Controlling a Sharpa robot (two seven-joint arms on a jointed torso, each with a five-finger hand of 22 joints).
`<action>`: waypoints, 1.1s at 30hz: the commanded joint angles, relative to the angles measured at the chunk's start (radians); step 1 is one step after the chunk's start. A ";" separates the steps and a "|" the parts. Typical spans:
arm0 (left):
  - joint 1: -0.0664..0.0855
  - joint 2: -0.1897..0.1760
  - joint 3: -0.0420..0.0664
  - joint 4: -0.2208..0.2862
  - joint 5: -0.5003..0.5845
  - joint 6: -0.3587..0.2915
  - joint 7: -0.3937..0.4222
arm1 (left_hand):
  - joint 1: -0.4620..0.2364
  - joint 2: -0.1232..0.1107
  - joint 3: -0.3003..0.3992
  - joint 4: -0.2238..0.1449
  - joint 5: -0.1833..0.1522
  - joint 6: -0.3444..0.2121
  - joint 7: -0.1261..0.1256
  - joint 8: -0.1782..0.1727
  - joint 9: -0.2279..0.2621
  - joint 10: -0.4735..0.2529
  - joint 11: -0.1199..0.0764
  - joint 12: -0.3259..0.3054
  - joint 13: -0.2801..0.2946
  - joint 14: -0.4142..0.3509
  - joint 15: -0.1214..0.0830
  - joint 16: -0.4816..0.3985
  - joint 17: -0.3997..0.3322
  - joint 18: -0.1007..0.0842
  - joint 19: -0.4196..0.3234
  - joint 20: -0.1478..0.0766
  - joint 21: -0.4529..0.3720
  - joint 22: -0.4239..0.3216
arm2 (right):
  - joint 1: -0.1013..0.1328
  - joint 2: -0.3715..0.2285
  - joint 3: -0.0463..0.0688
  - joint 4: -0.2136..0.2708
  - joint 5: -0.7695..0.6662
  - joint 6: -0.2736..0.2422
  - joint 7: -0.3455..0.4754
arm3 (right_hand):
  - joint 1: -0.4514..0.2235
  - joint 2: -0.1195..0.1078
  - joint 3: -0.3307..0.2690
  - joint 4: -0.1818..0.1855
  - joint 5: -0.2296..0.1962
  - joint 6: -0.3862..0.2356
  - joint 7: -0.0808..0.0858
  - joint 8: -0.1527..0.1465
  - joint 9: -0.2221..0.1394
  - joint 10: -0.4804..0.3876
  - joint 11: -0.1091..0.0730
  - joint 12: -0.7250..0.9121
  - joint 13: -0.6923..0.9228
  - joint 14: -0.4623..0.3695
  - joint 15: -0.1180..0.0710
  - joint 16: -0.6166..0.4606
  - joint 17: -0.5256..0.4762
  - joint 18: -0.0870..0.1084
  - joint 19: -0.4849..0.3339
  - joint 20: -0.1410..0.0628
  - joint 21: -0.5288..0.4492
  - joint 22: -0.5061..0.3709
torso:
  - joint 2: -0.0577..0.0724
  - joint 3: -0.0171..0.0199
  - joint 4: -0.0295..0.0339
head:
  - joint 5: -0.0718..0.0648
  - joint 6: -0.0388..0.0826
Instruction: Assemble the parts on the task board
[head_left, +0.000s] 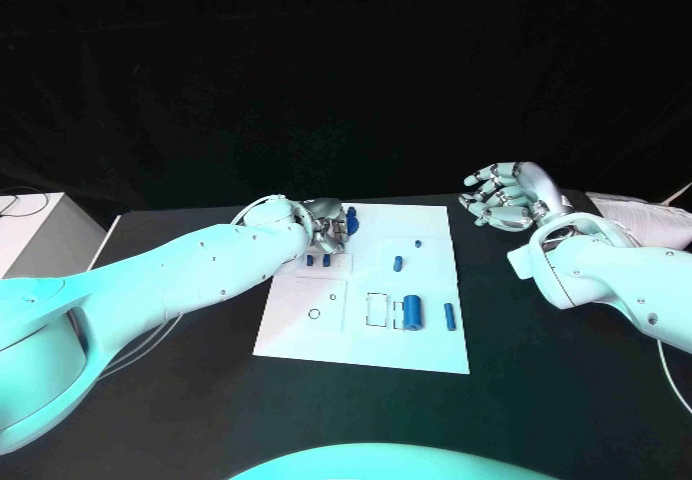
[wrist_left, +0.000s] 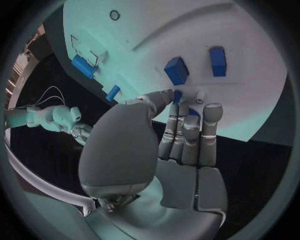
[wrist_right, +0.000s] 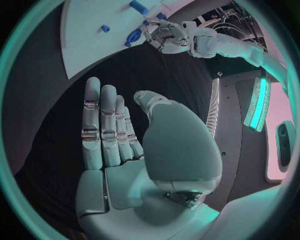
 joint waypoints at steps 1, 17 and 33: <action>0.001 0.003 0.000 -0.001 0.011 0.027 -0.001 | 0.008 0.000 0.009 0.001 0.001 0.010 -0.002 -0.007 0.000 0.010 0.000 -0.006 -0.002 -0.010 -0.001 0.003 -0.003 0.001 -0.006 0.002 -0.002 -0.001 | 0.000 0.000 0.001 0.002 -0.012 0.003 0.009 | -0.007 0.000 0.004 0.004 0.002 0.002 0.005 0.005 -0.001 0.009 0.000 -0.006 -0.001 0.006 0.001 -0.005 0.001 0.018 0.007 0.003 0.004 -0.001 | 0.000 -0.0002 -0.0007 | 0.001 -0.001; 0.001 0.013 -0.007 -0.016 0.027 0.028 0.015 | 0.019 0.010 0.056 -0.012 -0.002 0.048 0.000 -0.025 0.011 0.090 -0.017 -0.043 -0.011 0.003 -0.016 0.021 0.005 -0.002 -0.001 -0.011 0.018 0.023 | 0.000 0.001 0.001 0.002 -0.012 0.003 0.010 | -0.007 0.000 0.004 0.004 0.002 0.002 0.005 0.005 -0.001 0.009 0.000 -0.006 -0.001 0.006 0.001 -0.005 0.001 0.018 0.007 0.003 0.004 -0.001 | 0.000 -0.0011 -0.0009 | 0.000 -0.003; 0.000 0.004 -0.014 -0.014 0.056 -0.050 0.069 | 0.023 0.022 0.088 -0.041 -0.002 0.091 0.000 -0.048 0.037 0.201 -0.027 -0.153 -0.023 0.055 -0.027 0.041 0.049 -0.014 0.042 -0.023 0.062 0.089 | 0.000 -0.001 0.001 0.007 -0.012 0.002 0.012 | -0.009 0.000 0.005 0.005 0.004 0.003 0.004 0.005 -0.001 0.011 -0.001 -0.006 -0.002 0.008 0.000 -0.006 0.002 0.018 0.007 0.003 0.004 -0.002 | -0.001 -0.0008 -0.0010 | 0.002 0.001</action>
